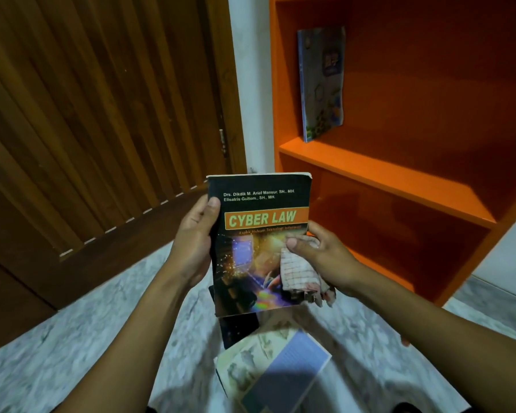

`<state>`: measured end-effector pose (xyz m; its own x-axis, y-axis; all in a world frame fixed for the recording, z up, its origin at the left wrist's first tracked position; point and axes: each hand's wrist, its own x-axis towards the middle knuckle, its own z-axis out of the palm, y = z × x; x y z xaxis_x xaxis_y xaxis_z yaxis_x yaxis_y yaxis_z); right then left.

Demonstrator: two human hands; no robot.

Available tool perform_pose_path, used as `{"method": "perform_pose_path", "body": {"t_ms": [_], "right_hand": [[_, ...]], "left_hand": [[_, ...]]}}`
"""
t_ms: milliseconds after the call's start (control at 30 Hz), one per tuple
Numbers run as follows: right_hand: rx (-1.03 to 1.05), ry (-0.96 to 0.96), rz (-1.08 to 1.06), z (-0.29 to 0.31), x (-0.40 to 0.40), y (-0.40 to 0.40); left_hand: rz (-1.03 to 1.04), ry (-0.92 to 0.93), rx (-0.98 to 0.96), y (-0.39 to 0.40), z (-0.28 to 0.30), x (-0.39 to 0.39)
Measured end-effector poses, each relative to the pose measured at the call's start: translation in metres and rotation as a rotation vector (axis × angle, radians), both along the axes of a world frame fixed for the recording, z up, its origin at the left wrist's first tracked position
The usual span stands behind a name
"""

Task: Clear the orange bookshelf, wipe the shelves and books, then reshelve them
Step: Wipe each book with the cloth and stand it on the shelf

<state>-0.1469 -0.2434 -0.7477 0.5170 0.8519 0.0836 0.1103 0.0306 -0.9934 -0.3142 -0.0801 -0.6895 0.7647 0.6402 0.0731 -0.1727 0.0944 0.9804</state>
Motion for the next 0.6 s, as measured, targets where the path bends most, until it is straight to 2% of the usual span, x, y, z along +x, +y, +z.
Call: {"method": "perform_pose_path", "body": {"t_ms": [67, 167, 233, 433, 533, 600], "right_hand": [[0.046, 0.0, -0.029, 0.004, 0.005, 0.002], [0.089, -0.017, -0.093, 0.014, 0.015, 0.002], [0.115, -0.011, -0.131, 0.024, 0.022, 0.001], [0.109, -0.015, -0.2, 0.049, 0.037, 0.006], [0.155, 0.052, -0.32, 0.062, 0.051, 0.016], [0.137, 0.025, -0.423, 0.066, 0.062, 0.018]], "left_hand": [[-0.04, 0.063, 0.08, 0.003, 0.0, -0.004], [-0.148, 0.33, 0.274, 0.007, -0.005, -0.009], [-0.166, 0.424, 0.274, 0.006, -0.008, -0.007], [-0.115, 0.374, 0.299, 0.007, -0.008, 0.017], [-0.049, 0.3, 0.353, 0.014, 0.001, 0.043], [-0.032, 0.248, 0.373, 0.017, 0.015, 0.065]]}}
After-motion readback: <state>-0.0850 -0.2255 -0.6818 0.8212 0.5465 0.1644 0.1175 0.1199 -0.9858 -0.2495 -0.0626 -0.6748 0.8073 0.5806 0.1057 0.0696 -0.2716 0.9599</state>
